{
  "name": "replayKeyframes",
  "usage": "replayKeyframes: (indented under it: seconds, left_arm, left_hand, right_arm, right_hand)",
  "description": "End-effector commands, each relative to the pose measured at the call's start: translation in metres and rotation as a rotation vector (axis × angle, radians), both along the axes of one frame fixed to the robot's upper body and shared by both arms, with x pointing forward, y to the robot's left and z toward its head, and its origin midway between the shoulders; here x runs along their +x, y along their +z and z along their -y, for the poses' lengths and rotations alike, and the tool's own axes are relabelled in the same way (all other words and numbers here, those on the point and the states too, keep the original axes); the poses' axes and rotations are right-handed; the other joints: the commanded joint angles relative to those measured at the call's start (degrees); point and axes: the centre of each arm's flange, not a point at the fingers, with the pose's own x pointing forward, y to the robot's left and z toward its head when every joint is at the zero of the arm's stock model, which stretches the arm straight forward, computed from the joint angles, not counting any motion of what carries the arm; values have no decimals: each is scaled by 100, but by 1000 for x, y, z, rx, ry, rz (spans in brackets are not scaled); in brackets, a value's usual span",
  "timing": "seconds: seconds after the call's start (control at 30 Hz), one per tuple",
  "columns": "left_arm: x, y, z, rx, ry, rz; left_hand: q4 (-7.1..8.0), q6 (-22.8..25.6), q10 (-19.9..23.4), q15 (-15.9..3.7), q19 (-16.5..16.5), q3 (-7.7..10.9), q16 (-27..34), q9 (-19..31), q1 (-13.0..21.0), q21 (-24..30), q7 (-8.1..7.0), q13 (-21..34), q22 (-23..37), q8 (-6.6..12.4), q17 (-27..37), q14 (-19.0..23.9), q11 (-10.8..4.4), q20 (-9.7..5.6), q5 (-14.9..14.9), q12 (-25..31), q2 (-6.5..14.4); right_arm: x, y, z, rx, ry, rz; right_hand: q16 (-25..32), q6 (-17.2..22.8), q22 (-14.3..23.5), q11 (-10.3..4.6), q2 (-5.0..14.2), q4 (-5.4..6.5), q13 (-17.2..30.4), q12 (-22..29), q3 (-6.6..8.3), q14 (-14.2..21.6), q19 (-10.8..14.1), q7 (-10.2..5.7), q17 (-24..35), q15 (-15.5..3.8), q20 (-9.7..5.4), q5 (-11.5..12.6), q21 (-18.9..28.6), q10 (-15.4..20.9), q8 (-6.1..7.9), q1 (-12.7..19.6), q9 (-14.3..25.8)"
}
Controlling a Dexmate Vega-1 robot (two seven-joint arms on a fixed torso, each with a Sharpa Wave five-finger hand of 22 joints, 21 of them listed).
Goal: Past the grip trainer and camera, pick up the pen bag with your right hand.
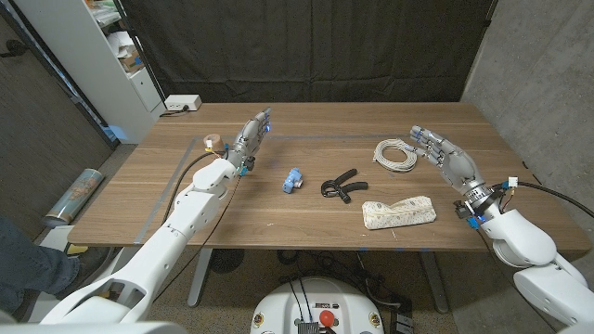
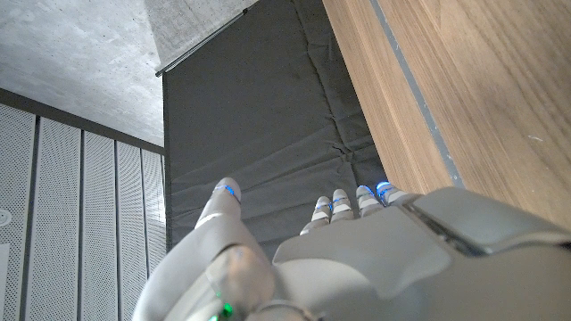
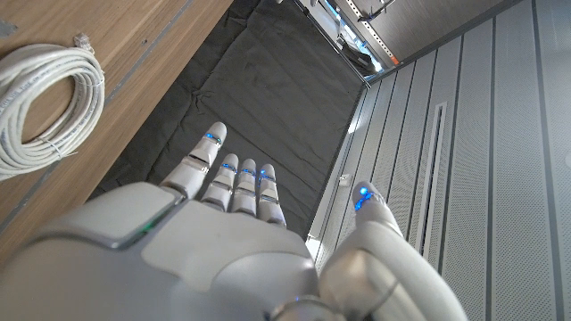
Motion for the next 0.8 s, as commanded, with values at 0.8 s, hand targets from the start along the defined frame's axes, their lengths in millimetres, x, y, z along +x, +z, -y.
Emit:
replayKeyframes:
  seconds: [0.8]
  left_arm:
    - [1, -1, 19, 47, 2, -13]
  left_hand:
    - [-46, 0, -47, 7, -235, 21, 25, 25, 38, -7, -15, 7, 21, 18, 32, -132, -37, 10, -28, 16, 22]
  right_arm:
    - [-15, -14, -2, -205, -209, 100]
  right_hand:
    - [71, -97, 20, -69, 10, -69, 37, -13, 11, 203, 302, -207, -5, -67, -82, 107, -44, 53, -16, 130, 16]
